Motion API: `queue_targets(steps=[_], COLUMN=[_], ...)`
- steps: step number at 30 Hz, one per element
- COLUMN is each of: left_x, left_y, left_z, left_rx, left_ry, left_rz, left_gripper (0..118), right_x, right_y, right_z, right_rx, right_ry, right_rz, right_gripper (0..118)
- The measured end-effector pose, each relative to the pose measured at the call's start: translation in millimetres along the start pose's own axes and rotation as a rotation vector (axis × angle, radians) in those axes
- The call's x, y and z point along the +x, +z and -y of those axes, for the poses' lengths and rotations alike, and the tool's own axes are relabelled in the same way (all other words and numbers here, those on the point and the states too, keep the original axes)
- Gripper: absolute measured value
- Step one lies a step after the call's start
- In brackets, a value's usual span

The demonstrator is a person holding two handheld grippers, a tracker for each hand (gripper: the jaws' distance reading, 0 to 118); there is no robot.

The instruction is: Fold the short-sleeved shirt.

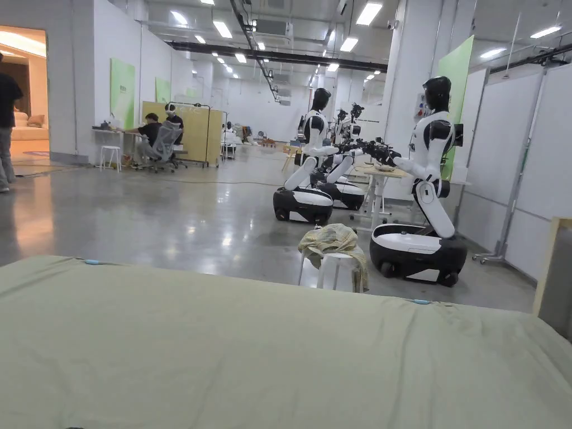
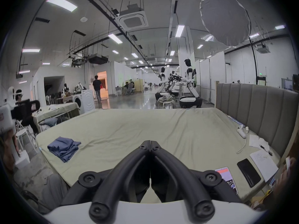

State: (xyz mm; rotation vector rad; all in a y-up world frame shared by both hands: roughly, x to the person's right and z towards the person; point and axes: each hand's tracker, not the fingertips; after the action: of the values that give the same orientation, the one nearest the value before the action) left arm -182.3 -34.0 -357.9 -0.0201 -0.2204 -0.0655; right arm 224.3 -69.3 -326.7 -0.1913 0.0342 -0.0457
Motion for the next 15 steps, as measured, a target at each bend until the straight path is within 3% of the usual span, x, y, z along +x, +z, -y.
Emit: queue_targets(steps=[6, 8, 15], left_x=[12.2, 16.2, 16.4], left_y=[2.8, 6.6, 10.3], left_z=[1.1, -2.4, -7.3], left_rx=[-0.01, -0.002, 0.028], left_ry=[-0.04, -0.055, -0.041], left_rz=[-0.008, -0.031, -0.037], left_gripper=[3, 3, 4], right_x=[-5.4, -9.0, -11.5], right_y=[2.1, 4.2, 5.4], right_z=[0.6, 1.4, -2.4], right_rx=[0.03, 0.036, 0.056], right_ry=[0.032, 0.055, 0.056], right_rz=[0.019, 0.086, 0.069], right_gripper=[0, 0, 0])
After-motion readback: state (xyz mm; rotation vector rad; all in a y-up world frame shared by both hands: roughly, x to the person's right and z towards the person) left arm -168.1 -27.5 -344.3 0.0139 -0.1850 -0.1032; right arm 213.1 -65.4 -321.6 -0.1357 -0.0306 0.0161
